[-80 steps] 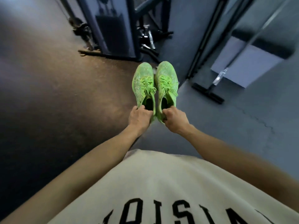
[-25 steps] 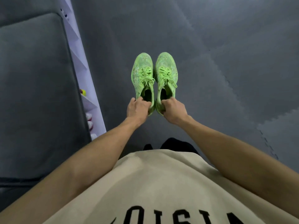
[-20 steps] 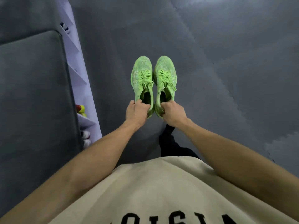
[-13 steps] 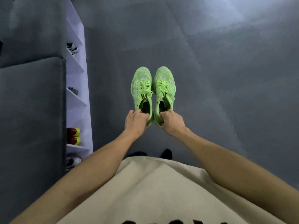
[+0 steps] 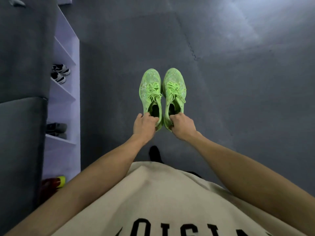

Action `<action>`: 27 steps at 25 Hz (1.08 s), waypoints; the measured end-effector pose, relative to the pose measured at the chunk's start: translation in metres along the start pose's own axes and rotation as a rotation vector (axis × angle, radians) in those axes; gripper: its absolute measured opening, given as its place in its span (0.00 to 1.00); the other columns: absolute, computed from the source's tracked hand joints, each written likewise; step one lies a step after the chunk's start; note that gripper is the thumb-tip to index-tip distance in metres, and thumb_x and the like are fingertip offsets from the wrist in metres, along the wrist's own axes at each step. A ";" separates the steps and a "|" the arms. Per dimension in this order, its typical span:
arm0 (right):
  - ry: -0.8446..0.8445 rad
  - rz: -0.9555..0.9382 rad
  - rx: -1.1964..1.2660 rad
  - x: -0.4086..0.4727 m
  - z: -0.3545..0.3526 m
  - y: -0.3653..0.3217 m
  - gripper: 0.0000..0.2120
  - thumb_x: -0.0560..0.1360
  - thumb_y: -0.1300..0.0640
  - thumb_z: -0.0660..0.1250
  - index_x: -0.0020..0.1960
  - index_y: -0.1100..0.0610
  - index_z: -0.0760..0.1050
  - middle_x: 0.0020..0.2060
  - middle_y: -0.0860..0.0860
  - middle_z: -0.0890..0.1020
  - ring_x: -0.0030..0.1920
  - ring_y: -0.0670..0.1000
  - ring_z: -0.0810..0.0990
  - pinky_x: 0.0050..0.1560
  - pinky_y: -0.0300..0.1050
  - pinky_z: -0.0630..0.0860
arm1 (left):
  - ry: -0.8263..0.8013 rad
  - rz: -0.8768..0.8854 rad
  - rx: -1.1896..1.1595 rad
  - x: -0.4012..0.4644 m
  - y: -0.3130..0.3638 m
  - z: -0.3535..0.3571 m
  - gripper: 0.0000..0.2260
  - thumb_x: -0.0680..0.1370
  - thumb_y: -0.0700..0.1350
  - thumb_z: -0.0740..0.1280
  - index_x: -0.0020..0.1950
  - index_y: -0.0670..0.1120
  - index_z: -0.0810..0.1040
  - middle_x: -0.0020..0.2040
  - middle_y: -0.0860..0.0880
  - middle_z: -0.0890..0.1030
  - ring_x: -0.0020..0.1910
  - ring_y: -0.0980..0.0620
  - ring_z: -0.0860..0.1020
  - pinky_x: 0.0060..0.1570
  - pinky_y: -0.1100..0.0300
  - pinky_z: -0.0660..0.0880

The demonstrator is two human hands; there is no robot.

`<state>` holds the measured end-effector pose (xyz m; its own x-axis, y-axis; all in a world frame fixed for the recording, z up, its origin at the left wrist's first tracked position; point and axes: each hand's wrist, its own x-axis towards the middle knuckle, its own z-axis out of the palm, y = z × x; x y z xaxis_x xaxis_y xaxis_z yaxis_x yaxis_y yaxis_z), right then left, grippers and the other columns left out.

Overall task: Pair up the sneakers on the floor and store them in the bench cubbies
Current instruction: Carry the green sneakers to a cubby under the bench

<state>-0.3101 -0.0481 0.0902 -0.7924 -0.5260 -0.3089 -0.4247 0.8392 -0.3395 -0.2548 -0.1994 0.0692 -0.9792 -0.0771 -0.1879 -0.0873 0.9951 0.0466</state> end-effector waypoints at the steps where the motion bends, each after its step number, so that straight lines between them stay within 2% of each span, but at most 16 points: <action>1: -0.010 0.008 0.003 0.029 -0.014 0.002 0.08 0.73 0.62 0.62 0.39 0.55 0.65 0.48 0.58 0.76 0.46 0.62 0.78 0.39 0.47 0.68 | 0.020 0.011 0.007 0.030 -0.007 -0.009 0.04 0.75 0.41 0.67 0.46 0.51 0.76 0.46 0.50 0.81 0.54 0.49 0.73 0.55 0.55 0.64; 5: 0.002 0.003 -0.002 0.129 -0.067 0.012 0.08 0.72 0.63 0.62 0.38 0.55 0.65 0.47 0.58 0.76 0.46 0.62 0.78 0.38 0.48 0.69 | -0.006 0.000 0.008 0.134 -0.037 -0.044 0.07 0.75 0.38 0.66 0.46 0.51 0.76 0.46 0.49 0.80 0.54 0.49 0.74 0.53 0.56 0.65; 10: -0.048 -0.079 -0.058 0.268 -0.122 0.027 0.17 0.73 0.62 0.62 0.31 0.51 0.57 0.48 0.58 0.76 0.47 0.62 0.78 0.39 0.47 0.68 | 0.000 -0.083 0.018 0.261 -0.071 -0.072 0.07 0.74 0.38 0.66 0.44 0.51 0.75 0.45 0.50 0.80 0.54 0.49 0.74 0.51 0.56 0.64; 15: -0.130 -0.294 -0.153 0.408 -0.164 0.019 0.05 0.73 0.62 0.62 0.41 0.55 0.68 0.49 0.58 0.76 0.47 0.61 0.78 0.41 0.48 0.70 | -0.008 -0.331 -0.015 0.354 -0.116 -0.095 0.06 0.74 0.41 0.69 0.45 0.52 0.76 0.46 0.51 0.81 0.54 0.50 0.74 0.50 0.56 0.63; 19: -0.222 -0.508 -0.233 0.499 -0.186 -0.021 0.02 0.74 0.61 0.63 0.45 0.57 0.73 0.50 0.58 0.76 0.48 0.61 0.79 0.43 0.50 0.74 | -0.009 -0.584 -0.087 0.393 -0.160 -0.109 0.06 0.74 0.40 0.68 0.44 0.51 0.76 0.45 0.51 0.81 0.54 0.49 0.73 0.50 0.56 0.62; 22: -0.279 -0.650 -0.293 0.549 -0.188 -0.063 0.01 0.74 0.61 0.62 0.43 0.58 0.72 0.50 0.58 0.76 0.48 0.62 0.78 0.42 0.49 0.72 | 0.017 -0.737 -0.132 0.407 -0.197 -0.110 0.05 0.74 0.40 0.66 0.46 0.50 0.77 0.46 0.50 0.80 0.55 0.49 0.73 0.52 0.56 0.62; 27: -0.386 -0.868 -0.336 0.629 -0.161 -0.161 0.08 0.75 0.58 0.62 0.38 0.56 0.66 0.47 0.59 0.76 0.45 0.62 0.78 0.40 0.47 0.70 | 0.047 -0.998 -0.213 0.415 -0.287 -0.095 0.01 0.76 0.45 0.67 0.46 0.51 0.77 0.46 0.50 0.81 0.55 0.49 0.74 0.54 0.55 0.64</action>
<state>-0.8107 -0.4916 0.0941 0.0203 -0.9325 -0.3606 -0.9361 0.1090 -0.3344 -0.6534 -0.5228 0.0716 -0.4477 -0.8721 -0.1977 -0.8936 0.4443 0.0639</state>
